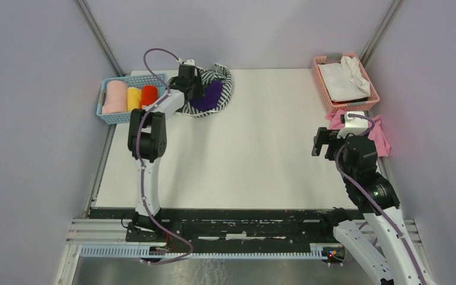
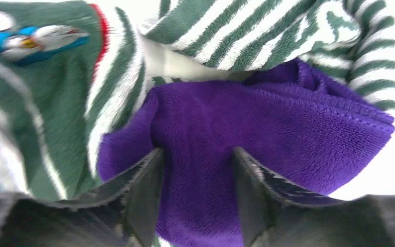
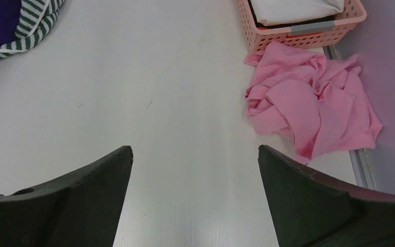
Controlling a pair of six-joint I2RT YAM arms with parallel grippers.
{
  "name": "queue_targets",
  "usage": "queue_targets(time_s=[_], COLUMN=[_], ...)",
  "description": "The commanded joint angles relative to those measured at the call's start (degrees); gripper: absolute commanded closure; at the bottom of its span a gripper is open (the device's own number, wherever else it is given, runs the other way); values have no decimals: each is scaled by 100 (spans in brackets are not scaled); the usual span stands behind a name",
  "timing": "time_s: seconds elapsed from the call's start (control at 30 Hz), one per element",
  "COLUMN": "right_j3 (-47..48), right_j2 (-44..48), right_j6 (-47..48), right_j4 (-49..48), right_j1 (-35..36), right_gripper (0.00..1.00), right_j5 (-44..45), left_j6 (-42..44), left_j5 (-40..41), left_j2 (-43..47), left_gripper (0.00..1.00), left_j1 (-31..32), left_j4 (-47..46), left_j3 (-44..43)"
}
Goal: Roll the towels
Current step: Pick up the towel at the corner of the board, then place the towel at the center of the board.
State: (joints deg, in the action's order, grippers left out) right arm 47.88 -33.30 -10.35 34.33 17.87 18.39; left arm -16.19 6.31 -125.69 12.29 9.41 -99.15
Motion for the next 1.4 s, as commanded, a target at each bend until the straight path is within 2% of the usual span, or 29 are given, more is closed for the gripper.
queue_targets(time_s=[0.0, 0.1, 0.2, 0.37, 0.53, 0.63, 0.7, 0.73, 0.8, 0.83, 0.87, 0.97, 1.07, 1.23, 1.37], right_j3=[-4, -3, 0, 10, 2, -7, -7, -14, -11, -8, 1, 63, 154, 234, 287], right_j2=[-53, -46, -13, 52, 209, 276, 301, 301, 274, 249, 215, 36, -288, -1302, -2167], right_j6=[80, 88, 85, 76, 47, 25, 3, -14, -40, -64, -87, -151, -286, -731, -949], right_j4=[-198, -190, -187, -205, -253, -263, -289, -306, -321, -317, -302, -224, -90, 125, 117], right_j1=[10, 16, 11, 13, 15, 15, 19, 11, 16, 20, 15, 14, 15, 20, 12], right_gripper=[0, 0, 0, 0, 0, 0, 0, 0, 0, 0, 0, 0, 0, 0, 3], right_j5=[-17, -46, -62, -140, -188, -270, -315, -333, -436, -515, -605, -883, -1115, -1800, -2445], left_j6=[432, 511, 584, 829, 1216, 1215, 1062, 949, 691, 537, 432, 156, 3, -330, -605], left_j5=[-253, -262, -252, -240, -229, -314, -812, -1063, -1334, -1340, -1251, -708, -629, -1249, -1381], left_j2=[-782, -875, -247, 1202, 2551, 3285, 3785, 3977, 4237, 4303, 4348, 4405, 4383, 4467, 4427], left_gripper=[55, 81, 97, 97, 97, 88, 82, 74, 47, 39, 36, 32, 32, 31, 31], left_j1=[80, 87, 110, 328, 935, 1353, 1591, 1718, 1853, 1868, 1864, 1856, 1856, 1953, 2380], left_j4=[452, 663, 621, 620, 598, 484, 148, -52, -228, -195, -108, 187, 394, 265, 53], left_j3=[-987, -1318, -1334, -1239, -744, -82, 490, 806, 1253, 1431, 1578, 2093, 2595, 3440, 3790])
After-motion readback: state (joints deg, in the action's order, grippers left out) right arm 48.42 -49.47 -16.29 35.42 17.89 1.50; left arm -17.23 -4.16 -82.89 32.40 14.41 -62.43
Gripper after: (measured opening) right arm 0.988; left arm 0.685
